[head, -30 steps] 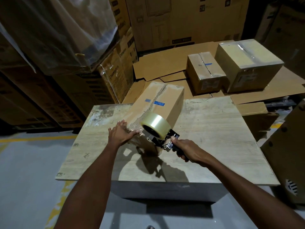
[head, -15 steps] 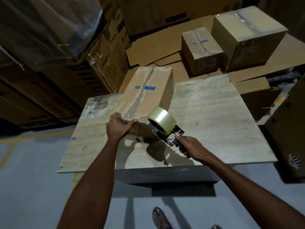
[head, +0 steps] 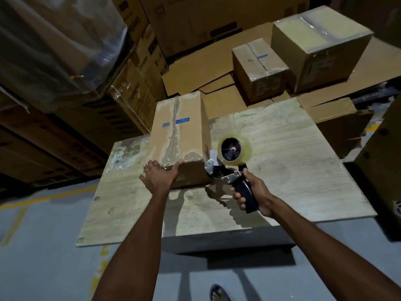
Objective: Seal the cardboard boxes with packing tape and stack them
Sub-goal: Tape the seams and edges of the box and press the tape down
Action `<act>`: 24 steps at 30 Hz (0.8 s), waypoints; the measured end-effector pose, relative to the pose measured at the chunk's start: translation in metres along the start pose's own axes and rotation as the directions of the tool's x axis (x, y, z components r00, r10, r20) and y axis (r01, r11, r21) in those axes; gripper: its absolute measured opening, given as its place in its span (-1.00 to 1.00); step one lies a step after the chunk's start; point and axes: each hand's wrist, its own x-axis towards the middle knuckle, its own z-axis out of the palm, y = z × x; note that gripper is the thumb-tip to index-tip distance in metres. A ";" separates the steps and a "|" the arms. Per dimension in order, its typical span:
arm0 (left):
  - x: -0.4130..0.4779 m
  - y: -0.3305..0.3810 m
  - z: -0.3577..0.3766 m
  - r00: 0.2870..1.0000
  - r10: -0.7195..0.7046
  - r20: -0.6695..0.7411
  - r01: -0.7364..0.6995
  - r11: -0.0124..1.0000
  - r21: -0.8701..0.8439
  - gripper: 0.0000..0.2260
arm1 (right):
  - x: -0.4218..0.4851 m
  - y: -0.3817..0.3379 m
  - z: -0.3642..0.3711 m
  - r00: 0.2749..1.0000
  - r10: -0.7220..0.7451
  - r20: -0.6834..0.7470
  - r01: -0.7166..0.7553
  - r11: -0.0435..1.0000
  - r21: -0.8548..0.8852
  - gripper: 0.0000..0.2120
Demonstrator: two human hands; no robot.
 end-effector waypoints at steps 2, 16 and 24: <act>0.000 -0.001 0.000 1.000 -0.001 0.004 0.001 1.000 -0.002 0.16 | 0.001 0.006 -0.020 0.999 0.031 -0.014 -0.030 0.997 0.076 -0.22; 0.005 0.001 -0.001 1.000 0.004 0.031 -0.006 0.997 0.082 0.18 | 0.020 0.003 -0.095 0.993 0.002 -0.118 0.065 0.824 0.562 -0.40; 0.002 0.000 -0.003 0.999 0.020 0.036 -0.023 0.995 0.092 0.17 | 0.050 0.014 -0.088 0.896 0.036 -0.442 0.198 0.860 0.471 -0.27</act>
